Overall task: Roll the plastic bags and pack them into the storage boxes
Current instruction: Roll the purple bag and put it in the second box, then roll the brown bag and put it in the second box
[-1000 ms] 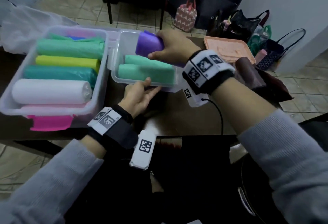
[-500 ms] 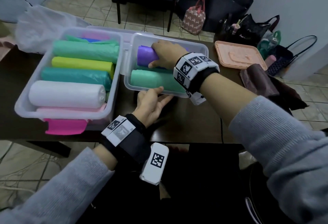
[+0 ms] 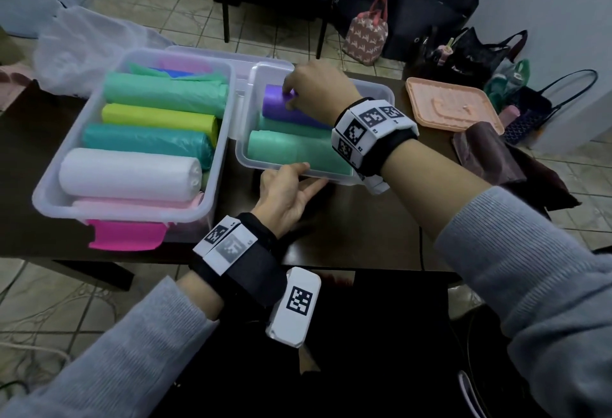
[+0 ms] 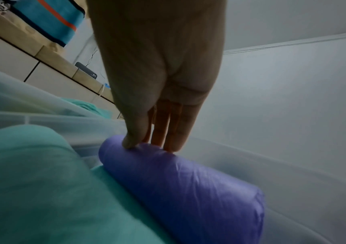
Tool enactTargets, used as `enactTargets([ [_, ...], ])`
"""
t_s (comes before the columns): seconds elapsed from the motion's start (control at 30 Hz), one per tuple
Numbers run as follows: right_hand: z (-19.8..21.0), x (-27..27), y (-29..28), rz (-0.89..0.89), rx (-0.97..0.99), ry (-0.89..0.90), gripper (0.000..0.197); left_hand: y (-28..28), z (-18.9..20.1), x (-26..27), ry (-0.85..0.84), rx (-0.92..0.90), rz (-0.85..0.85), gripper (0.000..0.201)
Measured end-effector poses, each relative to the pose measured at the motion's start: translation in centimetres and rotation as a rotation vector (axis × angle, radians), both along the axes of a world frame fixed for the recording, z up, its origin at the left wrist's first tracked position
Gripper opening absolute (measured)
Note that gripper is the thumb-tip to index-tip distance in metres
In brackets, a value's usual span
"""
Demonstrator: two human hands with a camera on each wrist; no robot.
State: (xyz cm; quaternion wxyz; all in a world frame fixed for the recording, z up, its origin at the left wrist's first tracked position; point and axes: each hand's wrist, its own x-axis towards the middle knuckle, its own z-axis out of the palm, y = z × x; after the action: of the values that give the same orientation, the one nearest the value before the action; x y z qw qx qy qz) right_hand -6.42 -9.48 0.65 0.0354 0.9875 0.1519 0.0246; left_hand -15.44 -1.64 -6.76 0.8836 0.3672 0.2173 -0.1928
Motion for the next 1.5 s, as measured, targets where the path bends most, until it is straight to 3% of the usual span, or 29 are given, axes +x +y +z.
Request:
enactTargets([
  [0.17,-0.5,-0.1,-0.5,0.002,0.01,0.175,0.043,-0.1,0.0,0.1,0.014,0.016,0.011,0.026],
  [0.27,-0.4,-0.3,-1.4,-0.078,0.277,0.196,0.047,-0.2,0.6,0.2,0.032,0.017,-0.005,0.013],
  [0.33,-0.6,-0.4,-2.5,-0.135,0.425,0.067,0.039,-0.3,0.8,0.6,0.049,0.032,0.009,0.013],
  [0.4,-0.8,-0.9,-4.1,-0.241,0.458,-0.11,0.038,-0.5,0.9,0.9,0.061,0.049,0.025,0.016],
  [0.47,-1.1,-1.9,-6.0,-0.423,0.411,-0.15,0.041,-0.6,0.8,1.4,0.069,0.046,0.024,0.024],
  [0.6,-2.7,-3.1,-9.6,-0.725,0.475,0.085,0.036,-1.0,0.3,3.0,0.102,0.056,0.047,0.049],
  [0.8,-4.0,-3.8,-10.9,-0.728,0.783,0.148,0.031,-1.5,0.5,4.2,0.146,0.101,0.046,0.051],
  [1.07,-4.4,-3.9,-11.1,-0.709,0.864,0.148,0.033,-2.6,1.6,1.2,0.127,0.145,0.019,0.048],
  [1.13,-4.6,-4.2,-11.5,-0.696,0.917,0.17,0.038,-4.2,1.2,-0.6,0.074,0.211,-0.007,0.042],
  [1.23,-4.8,-4.8,-13.3,-0.68,0.943,0.082,0.044,-7.8,-0.1,-2.8,-0.078,0.383,-0.195,0.026],
  [1.4,-4.9,-6.1,-20.5,-0.84,0.725,-0.138,0.035,-12.5,-3.3,-5.3,-0.863,1.099,-0.428,0.035],
  [1.43,-5.0,-6.3,-22.1,-0.873,0.686,-0.173,0.033,-13.1,-4.0,-5.7,-0.983,1.186,-0.485,0.038],
  [1.5,-5.3,-7.0,-24.9,-0.943,0.616,-0.216,0.032,-14.2,-5.3,-5.9,-1.068,1.352,-0.595,0.043],
])
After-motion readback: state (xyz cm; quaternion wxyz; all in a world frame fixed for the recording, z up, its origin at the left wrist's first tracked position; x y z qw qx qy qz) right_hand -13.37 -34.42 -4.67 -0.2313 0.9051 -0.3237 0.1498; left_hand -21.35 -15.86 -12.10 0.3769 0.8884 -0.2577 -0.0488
